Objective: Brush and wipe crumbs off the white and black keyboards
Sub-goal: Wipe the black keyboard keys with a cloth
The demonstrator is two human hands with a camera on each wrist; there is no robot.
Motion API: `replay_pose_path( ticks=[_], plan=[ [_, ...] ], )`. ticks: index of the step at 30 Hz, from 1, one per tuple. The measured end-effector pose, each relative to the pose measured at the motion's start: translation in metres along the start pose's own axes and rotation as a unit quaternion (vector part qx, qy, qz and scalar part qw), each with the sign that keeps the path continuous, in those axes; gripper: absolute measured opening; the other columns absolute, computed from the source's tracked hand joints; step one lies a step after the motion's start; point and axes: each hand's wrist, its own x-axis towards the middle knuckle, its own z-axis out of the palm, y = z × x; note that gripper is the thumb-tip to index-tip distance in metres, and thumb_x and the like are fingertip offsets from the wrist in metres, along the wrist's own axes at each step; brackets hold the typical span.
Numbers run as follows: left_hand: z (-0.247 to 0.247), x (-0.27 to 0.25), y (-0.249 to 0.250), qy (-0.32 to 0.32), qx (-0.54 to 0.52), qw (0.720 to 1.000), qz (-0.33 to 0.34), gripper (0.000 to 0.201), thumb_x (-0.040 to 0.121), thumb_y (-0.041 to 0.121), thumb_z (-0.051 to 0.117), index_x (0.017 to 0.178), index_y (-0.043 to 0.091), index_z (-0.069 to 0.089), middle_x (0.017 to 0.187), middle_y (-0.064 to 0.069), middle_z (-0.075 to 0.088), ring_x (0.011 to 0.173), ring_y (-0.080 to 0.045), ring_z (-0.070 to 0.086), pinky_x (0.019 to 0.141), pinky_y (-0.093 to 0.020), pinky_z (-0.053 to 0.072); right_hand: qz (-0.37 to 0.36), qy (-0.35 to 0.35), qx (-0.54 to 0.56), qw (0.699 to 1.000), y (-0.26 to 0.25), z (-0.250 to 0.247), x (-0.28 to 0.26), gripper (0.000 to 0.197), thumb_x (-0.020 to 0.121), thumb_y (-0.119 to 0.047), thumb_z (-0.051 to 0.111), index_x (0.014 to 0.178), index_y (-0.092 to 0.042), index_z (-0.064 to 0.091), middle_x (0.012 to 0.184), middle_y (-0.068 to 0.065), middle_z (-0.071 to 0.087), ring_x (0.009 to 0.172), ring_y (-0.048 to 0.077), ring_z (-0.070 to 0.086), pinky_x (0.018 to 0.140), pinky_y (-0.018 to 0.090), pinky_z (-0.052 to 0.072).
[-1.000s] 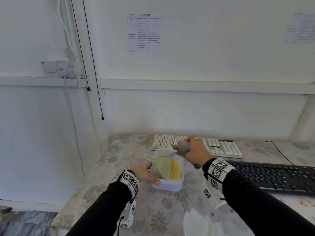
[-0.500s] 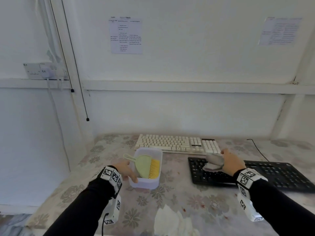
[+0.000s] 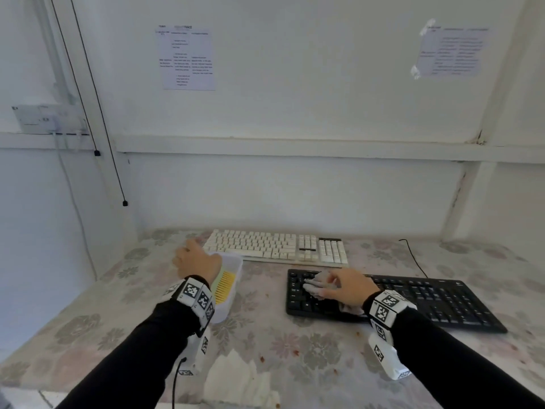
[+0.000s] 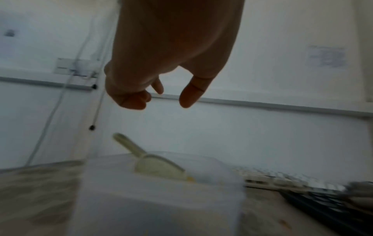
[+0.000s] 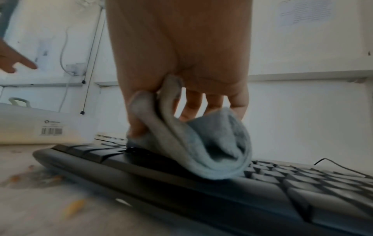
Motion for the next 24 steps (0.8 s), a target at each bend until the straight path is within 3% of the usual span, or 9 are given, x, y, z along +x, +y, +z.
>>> replay_pose_path(
  ticks=[2,6,9,11,13,16,20,22,24],
  plan=[
    [0.023,-0.011,0.015,-0.044,-0.009,0.998,0.052,0.043,0.084,0.009,0.055,0.126,0.010,0.044,0.133,-0.019,0.041,0.123,-0.035,0.037,0.099,-0.038,0.035,-0.002,-0.004,0.047,0.999,0.003,-0.002,-0.001,0.062,0.080,-0.070,0.037,0.099,-0.017,0.062,0.087,-0.003,0.063,0.076,0.011,0.057,0.073,0.023,0.046],
    [0.074,-0.042,0.042,-0.208,0.019,0.974,0.081,0.021,0.092,0.016,0.050,0.111,0.008,0.055,0.106,-0.012,0.059,0.096,-0.026,0.057,0.085,-0.030,0.045,0.011,-0.023,-0.032,0.999,0.019,-0.004,0.003,0.036,0.087,-0.037,0.058,0.116,-0.017,0.051,0.118,0.004,0.052,0.103,0.020,0.052,0.088,0.027,0.043],
    [0.111,-0.066,0.056,-0.339,0.034,0.940,0.015,0.018,0.094,0.021,0.048,0.081,0.008,0.051,0.076,-0.007,0.056,0.059,-0.018,0.051,0.053,-0.024,0.043,0.016,-0.038,-0.021,0.999,0.025,-0.003,0.006,0.027,0.090,-0.022,0.052,0.116,-0.015,0.052,0.117,0.007,0.055,0.106,0.022,0.054,0.086,0.027,0.042],
    [0.131,-0.076,0.063,-0.371,0.047,0.928,0.004,0.021,0.091,0.024,0.053,0.079,0.008,0.049,0.070,-0.006,0.054,0.053,-0.020,0.051,0.047,-0.023,0.040,0.010,-0.026,0.002,1.000,0.025,-0.004,0.004,0.015,0.093,-0.015,0.043,0.104,-0.017,0.053,0.105,0.008,0.056,0.107,0.026,0.056,0.082,0.028,0.041],
    [0.145,-0.080,0.067,-0.366,0.103,0.924,0.048,0.023,0.090,0.030,0.055,0.080,0.009,0.055,0.072,-0.008,0.057,0.067,-0.026,0.059,0.057,-0.028,0.046,-0.002,-0.005,0.030,1.000,0.024,-0.008,0.001,0.018,0.093,-0.011,0.038,0.103,-0.014,0.052,0.107,0.010,0.057,0.104,0.026,0.056,0.081,0.028,0.041],
    [0.158,-0.075,0.069,-0.353,0.140,0.920,0.095,0.036,0.082,0.049,0.065,0.085,0.013,0.062,0.091,-0.007,0.064,0.088,-0.020,0.063,0.073,-0.026,0.046,-0.035,0.048,0.079,0.995,0.020,-0.023,-0.007,0.020,0.093,-0.008,0.036,0.107,-0.010,0.050,0.108,0.012,0.058,0.090,0.022,0.051,0.075,0.027,0.038],
    [0.165,-0.065,0.071,-0.379,-0.071,0.921,0.051,0.065,0.068,0.055,0.075,0.117,0.016,0.058,0.118,-0.003,0.063,0.107,-0.018,0.058,0.086,-0.033,0.048,-0.085,0.082,0.144,0.983,0.015,-0.051,-0.014,0.015,0.092,-0.004,0.037,0.100,-0.009,0.049,0.094,0.011,0.055,0.085,0.022,0.050,0.068,0.029,0.036],
    [0.163,-0.065,0.077,-0.411,-0.153,0.899,-0.003,0.062,0.078,0.047,0.070,0.127,0.017,0.048,0.121,0.001,0.053,0.115,-0.020,0.048,0.093,-0.034,0.040,-0.103,0.104,0.167,0.975,0.012,-0.064,-0.014,0.017,0.091,-0.001,0.037,0.100,-0.007,0.050,0.093,0.010,0.056,0.083,0.021,0.050,0.064,0.025,0.035],
    [0.161,-0.063,0.086,-0.444,-0.262,0.856,-0.038,0.058,0.081,0.035,0.070,0.127,0.009,0.048,0.116,-0.004,0.055,0.107,-0.022,0.050,0.094,-0.035,0.040,-0.102,0.131,0.207,0.964,0.012,-0.076,-0.013,0.019,0.090,0.002,0.036,0.093,-0.012,0.049,0.087,0.003,0.054,0.080,0.018,0.048,0.061,0.019,0.035]
  ],
)
